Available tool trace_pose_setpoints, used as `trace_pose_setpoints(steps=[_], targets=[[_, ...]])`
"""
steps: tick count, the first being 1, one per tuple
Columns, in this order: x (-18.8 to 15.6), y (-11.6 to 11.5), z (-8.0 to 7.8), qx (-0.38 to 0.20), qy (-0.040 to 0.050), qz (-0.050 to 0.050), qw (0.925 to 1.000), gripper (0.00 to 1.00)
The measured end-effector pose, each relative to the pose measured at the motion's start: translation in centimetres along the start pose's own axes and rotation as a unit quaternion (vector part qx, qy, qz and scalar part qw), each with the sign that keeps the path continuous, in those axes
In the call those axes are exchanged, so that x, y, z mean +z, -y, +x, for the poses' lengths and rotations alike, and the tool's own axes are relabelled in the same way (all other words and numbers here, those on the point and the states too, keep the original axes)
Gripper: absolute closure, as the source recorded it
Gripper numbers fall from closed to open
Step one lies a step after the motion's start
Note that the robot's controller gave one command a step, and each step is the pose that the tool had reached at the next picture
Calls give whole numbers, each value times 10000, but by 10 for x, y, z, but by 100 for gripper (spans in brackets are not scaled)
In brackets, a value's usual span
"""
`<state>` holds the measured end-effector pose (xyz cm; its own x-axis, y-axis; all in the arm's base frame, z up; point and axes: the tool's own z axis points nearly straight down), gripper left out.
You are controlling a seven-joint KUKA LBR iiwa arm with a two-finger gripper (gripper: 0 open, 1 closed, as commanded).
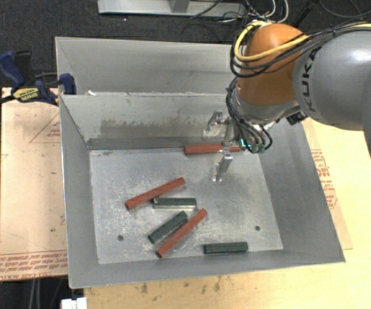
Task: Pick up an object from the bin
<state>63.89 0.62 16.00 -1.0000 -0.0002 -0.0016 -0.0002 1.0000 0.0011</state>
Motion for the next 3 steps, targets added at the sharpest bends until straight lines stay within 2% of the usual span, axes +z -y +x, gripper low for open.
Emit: trace_pose_setpoints(steps=[1,2,3], targets=[[81,-37,-14,-543,97,-6,9985,100],[84,-37,-12,-541,51,-5,9985,0],[84,-37,-12,-541,54,-5,9985,0]])
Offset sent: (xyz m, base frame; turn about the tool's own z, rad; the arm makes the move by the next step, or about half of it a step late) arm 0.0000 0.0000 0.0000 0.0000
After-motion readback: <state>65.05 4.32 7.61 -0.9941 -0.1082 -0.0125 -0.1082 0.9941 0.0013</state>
